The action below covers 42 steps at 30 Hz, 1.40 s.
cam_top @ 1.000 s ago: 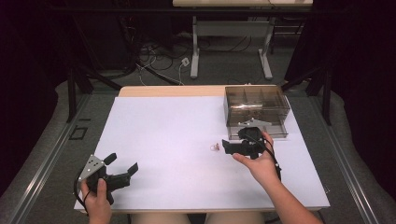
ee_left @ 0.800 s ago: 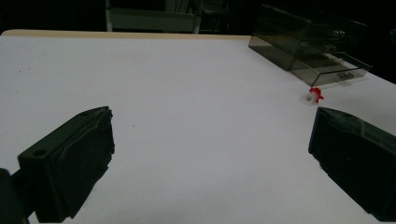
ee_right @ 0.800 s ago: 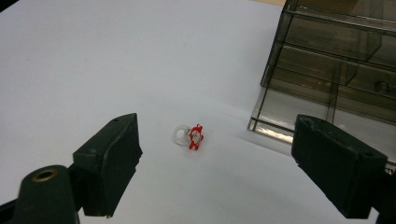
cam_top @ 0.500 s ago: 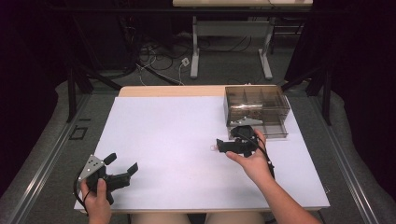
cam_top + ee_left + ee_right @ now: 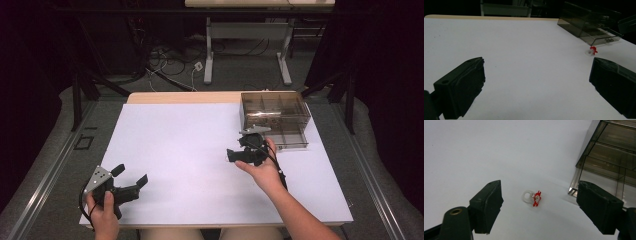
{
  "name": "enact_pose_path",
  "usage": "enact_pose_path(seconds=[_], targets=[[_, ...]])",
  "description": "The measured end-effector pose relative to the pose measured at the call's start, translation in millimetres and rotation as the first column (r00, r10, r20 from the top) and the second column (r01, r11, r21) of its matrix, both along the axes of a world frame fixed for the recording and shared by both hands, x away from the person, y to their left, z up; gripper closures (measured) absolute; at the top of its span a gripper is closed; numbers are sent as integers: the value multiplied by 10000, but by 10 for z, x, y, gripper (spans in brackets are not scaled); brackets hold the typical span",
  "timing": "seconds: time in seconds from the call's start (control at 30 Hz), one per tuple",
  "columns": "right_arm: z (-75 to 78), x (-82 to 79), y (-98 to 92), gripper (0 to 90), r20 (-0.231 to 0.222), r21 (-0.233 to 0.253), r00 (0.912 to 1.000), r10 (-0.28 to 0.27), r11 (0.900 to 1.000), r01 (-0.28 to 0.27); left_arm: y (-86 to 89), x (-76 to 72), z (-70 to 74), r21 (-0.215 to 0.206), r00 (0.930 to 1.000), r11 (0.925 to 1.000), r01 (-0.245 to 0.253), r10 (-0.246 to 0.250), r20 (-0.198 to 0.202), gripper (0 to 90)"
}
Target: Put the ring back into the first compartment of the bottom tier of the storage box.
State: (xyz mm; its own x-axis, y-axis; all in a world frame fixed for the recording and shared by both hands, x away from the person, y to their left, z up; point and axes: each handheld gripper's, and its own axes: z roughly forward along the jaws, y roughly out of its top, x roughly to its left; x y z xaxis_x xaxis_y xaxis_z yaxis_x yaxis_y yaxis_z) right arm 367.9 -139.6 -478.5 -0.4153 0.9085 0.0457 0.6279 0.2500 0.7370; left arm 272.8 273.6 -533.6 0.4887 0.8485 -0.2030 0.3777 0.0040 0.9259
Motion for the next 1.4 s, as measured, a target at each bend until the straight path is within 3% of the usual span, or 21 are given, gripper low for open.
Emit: enact_pose_path(seconds=[0.17, 0.4, 1.0, 1.4], targets=[[-43, 29, 40, 213, -10, -162, 10000, -96, 9998, 96, 5, -1, 1, 9, 10000, 10000, 1, -1, -2, 3], [-73, 55, 74, 251, -150, -9, 9997, -203, 9998, 203, 5, 4, -2, 10, 10000, 10000, 18, -18, -28, 3], [-202, 151, 164, 223, -692, -350, 9962, -524, 9981, 501, 4, 9, -4, 7, 10000, 10000, 39, -39, -51, 3], [-276, 243, 138, 287, -1288, 154, 9874, -915, 9954, 942, 5, 12, -6, 16, 10000, 10000, 75, -75, -51, 3]])
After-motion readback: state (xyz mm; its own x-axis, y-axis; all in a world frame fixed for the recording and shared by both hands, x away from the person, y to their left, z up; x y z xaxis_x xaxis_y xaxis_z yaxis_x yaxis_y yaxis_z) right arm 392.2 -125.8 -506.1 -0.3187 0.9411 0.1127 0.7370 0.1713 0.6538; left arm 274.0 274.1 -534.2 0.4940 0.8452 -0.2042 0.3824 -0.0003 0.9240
